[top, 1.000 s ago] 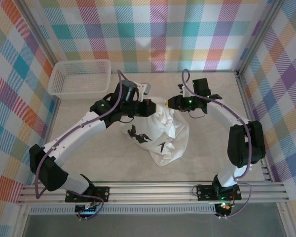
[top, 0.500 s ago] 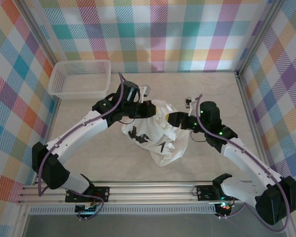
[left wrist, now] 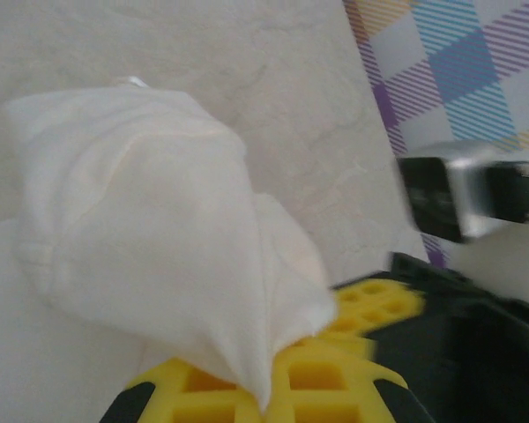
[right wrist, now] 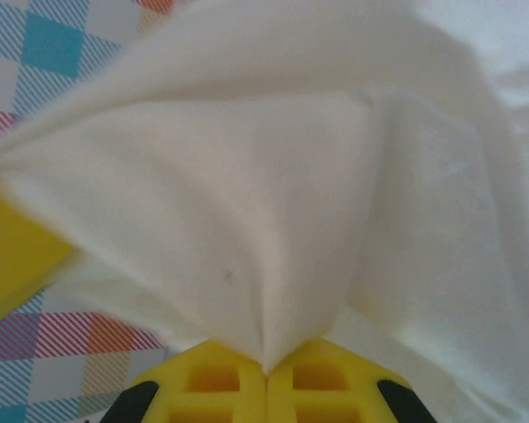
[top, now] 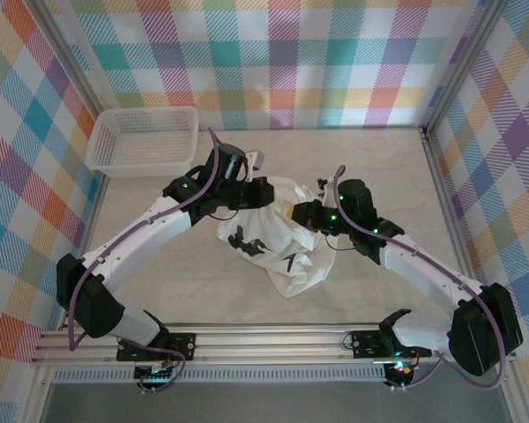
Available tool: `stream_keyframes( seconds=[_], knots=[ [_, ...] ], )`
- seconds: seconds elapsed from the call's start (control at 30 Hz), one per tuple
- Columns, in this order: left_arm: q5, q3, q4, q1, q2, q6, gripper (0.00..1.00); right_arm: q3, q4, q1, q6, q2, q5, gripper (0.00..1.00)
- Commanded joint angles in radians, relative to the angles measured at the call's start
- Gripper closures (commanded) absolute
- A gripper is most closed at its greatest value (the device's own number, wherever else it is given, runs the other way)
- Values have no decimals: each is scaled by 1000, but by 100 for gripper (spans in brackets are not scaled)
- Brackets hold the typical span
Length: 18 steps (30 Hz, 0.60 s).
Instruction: Fold the inside-out t-shirt
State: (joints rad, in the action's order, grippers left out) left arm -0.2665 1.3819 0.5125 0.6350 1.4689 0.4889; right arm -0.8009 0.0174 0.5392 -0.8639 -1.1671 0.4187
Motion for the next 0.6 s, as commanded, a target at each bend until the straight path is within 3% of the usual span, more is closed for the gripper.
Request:
stream_keyframes(
  seconds=[0.0, 0.1, 0.17, 0.27, 0.37, 0.47, 0.57],
  knots=[
    [47, -85, -17, -114, 1, -35, 100, -101, 13, -15, 57, 111, 17, 100],
    [-25, -101, -102, -154, 14, -67, 91, -170, 30, -53, 28, 112, 112, 100],
    [-54, -98, -127, -153, 14, -102, 76, -210, 59, -78, -18, 78, 183, 100],
    [-13, -117, -97, -152, -12, -164, 59, -247, 84, -98, -65, 34, 215, 100],
    [-21, -206, -146, -145, -108, -213, 53, -298, 28, -107, -35, 1, 239, 100],
    [8, -303, -225, -52, -226, -287, 50, -347, -56, -108, 17, -24, 241, 100],
    [107, -318, -226, 73, -264, -349, 48, -367, -76, -108, 31, -39, 248, 100]
  ],
)
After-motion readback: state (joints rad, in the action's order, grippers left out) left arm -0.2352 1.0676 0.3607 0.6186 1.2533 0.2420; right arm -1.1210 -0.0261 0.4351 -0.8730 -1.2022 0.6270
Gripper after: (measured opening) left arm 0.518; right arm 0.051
